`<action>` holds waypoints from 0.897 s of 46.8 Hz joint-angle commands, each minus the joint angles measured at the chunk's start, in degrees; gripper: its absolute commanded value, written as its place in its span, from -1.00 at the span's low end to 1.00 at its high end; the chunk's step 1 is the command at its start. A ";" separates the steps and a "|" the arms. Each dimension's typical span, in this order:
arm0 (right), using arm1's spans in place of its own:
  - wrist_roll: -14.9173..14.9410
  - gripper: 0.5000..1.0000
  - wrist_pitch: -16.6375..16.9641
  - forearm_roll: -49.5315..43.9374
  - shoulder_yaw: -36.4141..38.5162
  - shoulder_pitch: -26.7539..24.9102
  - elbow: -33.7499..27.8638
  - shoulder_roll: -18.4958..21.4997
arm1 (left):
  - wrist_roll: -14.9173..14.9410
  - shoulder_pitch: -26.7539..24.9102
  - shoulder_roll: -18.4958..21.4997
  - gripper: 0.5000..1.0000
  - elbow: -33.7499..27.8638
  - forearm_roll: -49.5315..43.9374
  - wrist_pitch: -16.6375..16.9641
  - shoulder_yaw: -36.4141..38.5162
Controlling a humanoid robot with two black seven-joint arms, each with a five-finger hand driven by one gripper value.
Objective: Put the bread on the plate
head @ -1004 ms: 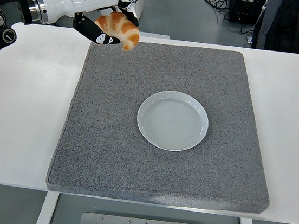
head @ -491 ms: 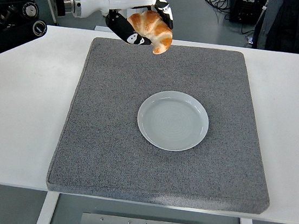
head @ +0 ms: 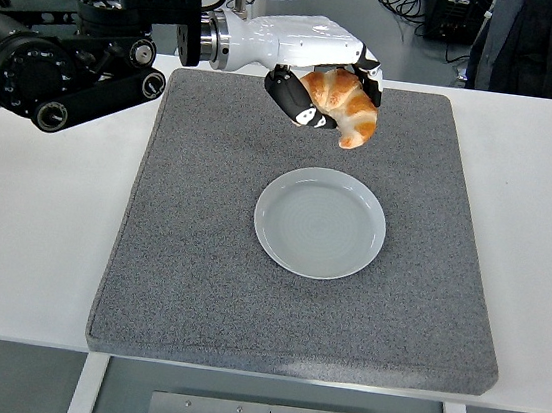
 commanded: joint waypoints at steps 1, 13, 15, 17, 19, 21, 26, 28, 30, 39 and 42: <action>0.00 1.00 0.00 0.00 0.00 0.00 0.00 0.00 | 0.01 0.52 -1.14 -1.00 0.78 0.00 0.07 0.67; 0.00 1.00 0.00 0.00 0.00 0.00 0.00 0.00 | 0.01 1.13 -5.26 -1.00 3.77 -0.09 0.51 2.60; 0.00 1.00 0.00 0.00 0.00 0.00 0.00 0.00 | 0.01 1.48 -6.05 -1.00 4.21 -0.09 0.86 3.13; 0.00 1.00 0.00 0.00 0.00 0.00 0.00 0.00 | 0.01 1.75 -7.11 -1.00 4.56 0.00 1.30 3.57; 0.00 1.00 0.00 0.00 0.00 0.00 0.00 0.00 | 0.01 1.92 -8.08 -1.00 4.73 0.00 1.57 3.83; 0.00 1.00 0.00 0.00 0.00 0.00 0.00 0.00 | 0.01 2.27 -8.96 -1.00 5.26 0.00 1.57 4.18; 0.00 1.00 0.00 0.00 0.00 0.00 0.00 0.00 | -0.08 3.06 -10.54 -1.00 6.93 0.00 1.57 4.80; 0.00 1.00 0.00 0.00 0.00 0.00 0.00 0.00 | -0.08 3.42 -11.07 -1.00 7.55 0.08 1.66 5.24; 0.00 1.00 0.00 0.00 0.00 0.00 0.00 0.00 | -0.17 3.85 -11.33 -1.00 8.16 0.00 1.74 5.76; 0.00 1.00 0.00 0.00 0.00 0.00 0.00 0.00 | -0.25 5.96 -12.47 -1.00 9.75 1.31 2.36 7.00; 0.00 1.00 0.00 0.00 0.00 0.00 0.00 0.00 | -0.17 6.84 -12.47 -1.00 10.10 1.40 2.45 7.44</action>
